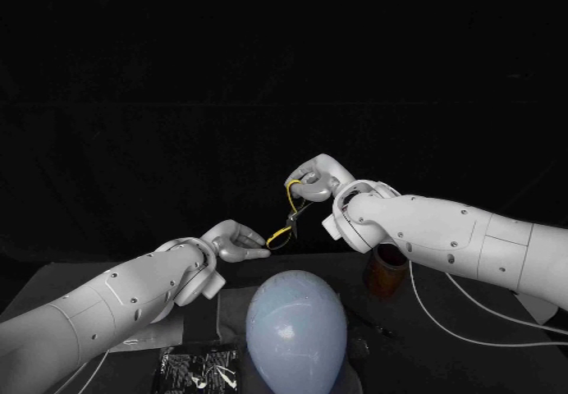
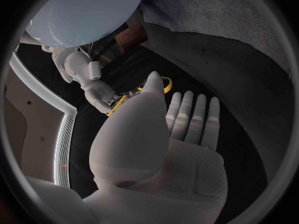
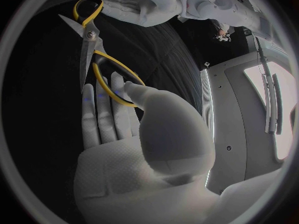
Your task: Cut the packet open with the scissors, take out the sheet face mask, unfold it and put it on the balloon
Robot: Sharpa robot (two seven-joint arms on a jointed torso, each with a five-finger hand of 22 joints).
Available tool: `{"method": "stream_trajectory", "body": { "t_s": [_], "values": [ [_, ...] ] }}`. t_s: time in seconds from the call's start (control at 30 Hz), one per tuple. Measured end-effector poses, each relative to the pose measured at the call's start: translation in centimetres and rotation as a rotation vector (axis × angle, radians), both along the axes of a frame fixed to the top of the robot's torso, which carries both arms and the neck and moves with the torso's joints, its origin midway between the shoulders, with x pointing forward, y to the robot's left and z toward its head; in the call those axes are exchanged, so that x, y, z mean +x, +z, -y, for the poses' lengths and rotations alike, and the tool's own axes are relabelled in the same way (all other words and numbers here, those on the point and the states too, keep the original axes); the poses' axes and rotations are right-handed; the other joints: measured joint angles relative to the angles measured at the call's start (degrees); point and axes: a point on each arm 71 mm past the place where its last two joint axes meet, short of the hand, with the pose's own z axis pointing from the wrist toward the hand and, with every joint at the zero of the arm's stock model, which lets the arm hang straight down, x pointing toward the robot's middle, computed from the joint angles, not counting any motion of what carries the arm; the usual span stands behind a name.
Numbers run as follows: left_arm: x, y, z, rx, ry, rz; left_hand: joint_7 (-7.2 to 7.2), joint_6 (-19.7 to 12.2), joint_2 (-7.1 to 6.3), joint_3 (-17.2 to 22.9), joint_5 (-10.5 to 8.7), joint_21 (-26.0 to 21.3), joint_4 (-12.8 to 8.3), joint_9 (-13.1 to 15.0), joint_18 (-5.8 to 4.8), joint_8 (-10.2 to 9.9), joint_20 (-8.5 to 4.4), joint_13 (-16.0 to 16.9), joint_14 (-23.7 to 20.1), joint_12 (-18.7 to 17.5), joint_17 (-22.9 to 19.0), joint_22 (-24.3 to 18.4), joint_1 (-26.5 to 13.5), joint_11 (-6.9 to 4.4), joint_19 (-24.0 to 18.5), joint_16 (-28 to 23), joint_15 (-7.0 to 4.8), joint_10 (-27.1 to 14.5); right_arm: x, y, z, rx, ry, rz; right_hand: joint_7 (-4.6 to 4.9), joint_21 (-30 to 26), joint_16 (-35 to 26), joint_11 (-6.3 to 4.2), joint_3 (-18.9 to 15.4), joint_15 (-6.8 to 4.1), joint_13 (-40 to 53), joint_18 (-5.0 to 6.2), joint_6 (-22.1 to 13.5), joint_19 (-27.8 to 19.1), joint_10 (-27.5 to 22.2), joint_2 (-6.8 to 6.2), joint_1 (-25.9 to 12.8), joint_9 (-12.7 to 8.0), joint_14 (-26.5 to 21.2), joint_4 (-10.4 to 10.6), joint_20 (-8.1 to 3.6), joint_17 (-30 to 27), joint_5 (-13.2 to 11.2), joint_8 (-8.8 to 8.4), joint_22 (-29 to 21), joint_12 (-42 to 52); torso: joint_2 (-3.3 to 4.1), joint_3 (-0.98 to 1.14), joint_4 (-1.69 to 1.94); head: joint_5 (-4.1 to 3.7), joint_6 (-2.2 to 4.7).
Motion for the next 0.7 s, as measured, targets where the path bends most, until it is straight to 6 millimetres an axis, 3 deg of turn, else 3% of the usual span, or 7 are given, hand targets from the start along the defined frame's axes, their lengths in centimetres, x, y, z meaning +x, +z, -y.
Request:
{"method": "stream_trajectory", "body": {
  "t_s": [0.2, 0.43, 0.57, 0.7],
  "values": [
    [0.05, 0.0, 0.07, -0.008, 0.015, 0.005, 0.59, -1.61, 0.23, 0.0, 0.0, 0.47, 0.0, -0.6, 0.0, -0.68, 0.11, 0.0, 0.8, 0.0, 0.09, 0.07, 0.23, 1.01, 1.1, 0.23, -0.62, 0.18, -0.38, 0.21, -0.22, 0.009, 0.013, 0.0, 0.18, 0.0, 0.0, 0.0, 0.0, 0.0, 0.0, -0.33, 0.17, 0.0, 0.0, 0.0, 0.0, 0.0, 0.0, 0.0, 0.0, 0.0, 0.12, 0.0, 0.07, 0.0, 0.0, 0.03, 0.01, 0.01, 0.02],
    [0.08, 0.03, 0.08, -0.034, 0.031, 0.0, 0.8, -0.77, 0.84, 0.0, 0.0, 0.68, 0.0, -0.46, 0.97, -0.68, 0.01, 0.0, 1.92, 0.0, 0.22, 0.18, 0.83, 1.74, 2.23, 0.77, -1.14, 0.91, -0.63, 0.28, -0.63, 0.015, 0.025, -0.003, 0.19, 0.0, 0.0, 0.01, -0.01, 0.0, -0.01, 0.42, 0.15, 0.0, 0.0, -0.01, -0.01, 0.0, 0.0, 0.0, 0.0, -0.01, 0.22, -0.02, 0.07, 0.0, -0.03, 0.03, 0.03, -0.15, 0.07],
    [0.02, 0.03, 0.23, -0.048, 0.031, -0.007, -0.15, 1.02, 1.65, 0.52, 0.0, 0.67, -0.17, -0.24, 0.97, 0.1, 0.01, -0.01, 2.44, 0.0, 0.22, 0.18, 1.64, 1.39, 2.23, 1.0, -1.24, 1.27, -0.65, 0.31, -0.7, 0.017, 0.027, -0.004, 0.21, 0.0, 0.0, 0.01, -0.01, 0.0, -0.01, 0.46, 0.13, 0.0, -0.01, -0.01, -0.01, 0.0, 0.0, 0.0, 0.0, -0.02, 0.23, -0.04, 0.06, 0.0, -0.03, 0.01, 0.07, -0.21, 0.08],
    [-0.06, 0.03, 0.5, -0.057, 0.024, -0.012, -1.62, 4.6, 3.42, 1.72, 0.0, 0.67, -0.41, 0.11, 0.97, 1.65, 0.01, 0.05, 2.89, 0.53, 0.29, 0.09, 3.41, 0.91, 2.23, 1.03, -1.7, 3.08, -0.68, 0.3, -0.77, 0.019, 0.029, -0.006, 0.23, 0.0, 0.0, 0.02, -0.02, 0.0, -0.01, 0.46, 0.11, 0.0, -0.01, -0.02, -0.01, 0.0, 0.0, 0.0, 0.0, -0.03, 0.23, -0.15, 0.06, 0.0, -0.03, -0.01, 0.1, -0.21, -0.07]
  ]
}}
